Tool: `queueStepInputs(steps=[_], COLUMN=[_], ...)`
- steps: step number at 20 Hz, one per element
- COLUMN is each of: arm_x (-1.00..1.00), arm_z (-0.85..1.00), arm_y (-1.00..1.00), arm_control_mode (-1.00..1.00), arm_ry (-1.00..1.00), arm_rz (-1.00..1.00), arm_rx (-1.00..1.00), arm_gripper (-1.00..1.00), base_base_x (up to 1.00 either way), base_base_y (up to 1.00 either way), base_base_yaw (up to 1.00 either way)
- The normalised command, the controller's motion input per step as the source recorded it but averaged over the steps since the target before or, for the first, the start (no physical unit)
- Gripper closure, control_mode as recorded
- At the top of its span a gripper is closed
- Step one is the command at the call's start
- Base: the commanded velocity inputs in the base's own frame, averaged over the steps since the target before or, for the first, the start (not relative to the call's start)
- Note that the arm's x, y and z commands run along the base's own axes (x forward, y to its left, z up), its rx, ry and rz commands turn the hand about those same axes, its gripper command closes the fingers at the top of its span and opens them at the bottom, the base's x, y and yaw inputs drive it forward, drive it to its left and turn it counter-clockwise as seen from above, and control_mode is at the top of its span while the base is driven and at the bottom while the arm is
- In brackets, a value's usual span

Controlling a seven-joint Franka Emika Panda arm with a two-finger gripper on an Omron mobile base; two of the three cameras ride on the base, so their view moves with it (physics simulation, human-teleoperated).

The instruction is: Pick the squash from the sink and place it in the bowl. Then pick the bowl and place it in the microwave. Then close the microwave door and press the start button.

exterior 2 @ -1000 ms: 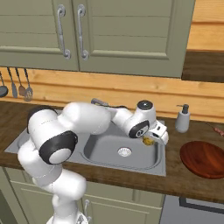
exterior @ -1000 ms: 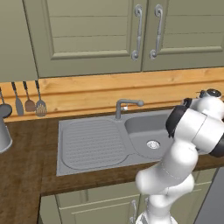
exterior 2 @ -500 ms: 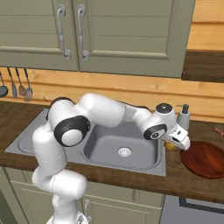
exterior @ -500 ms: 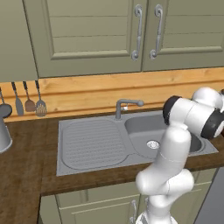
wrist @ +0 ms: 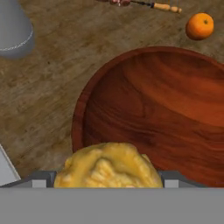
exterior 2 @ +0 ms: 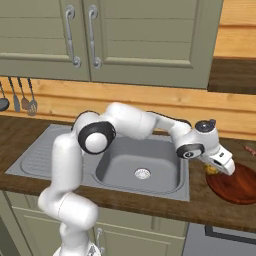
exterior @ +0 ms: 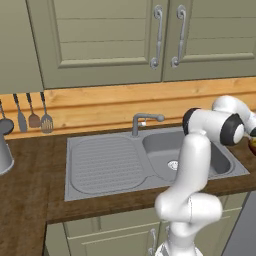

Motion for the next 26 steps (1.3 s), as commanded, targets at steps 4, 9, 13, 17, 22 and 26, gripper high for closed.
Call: queueStepInputs(steps=[4,9,13,17,22,26], arm_x=[0.00,0.00,0.00,0.01,0.07,0.00], arm_z=[0.00,-0.24,-0.36,-0.54,-0.13,0.00], arm_y=[-0.61,-0.19,-0.18,-0.04,-0.08,0.00], arm_control_mode=[-1.00,-1.00,-1.00,-1.00,-1.00,-1.00], arm_ry=[0.00,0.00,0.00,0.00,-0.02,0.00], arm_rz=[0.00,0.00,0.00,0.00,0.01,0.00], arm_rx=[0.01,0.00,0.00,0.00,0.00,0.00], arm_gripper=[1.00,1.00,1.00,-1.00,-1.00,-1.00], base_base_x=[0.00,0.00,0.00,0.00,0.00,0.00], base_base_y=[0.00,0.00,0.00,0.00,0.00,0.00], base_base_yaw=[0.00,0.00,0.00,0.00,0.00,0.00])
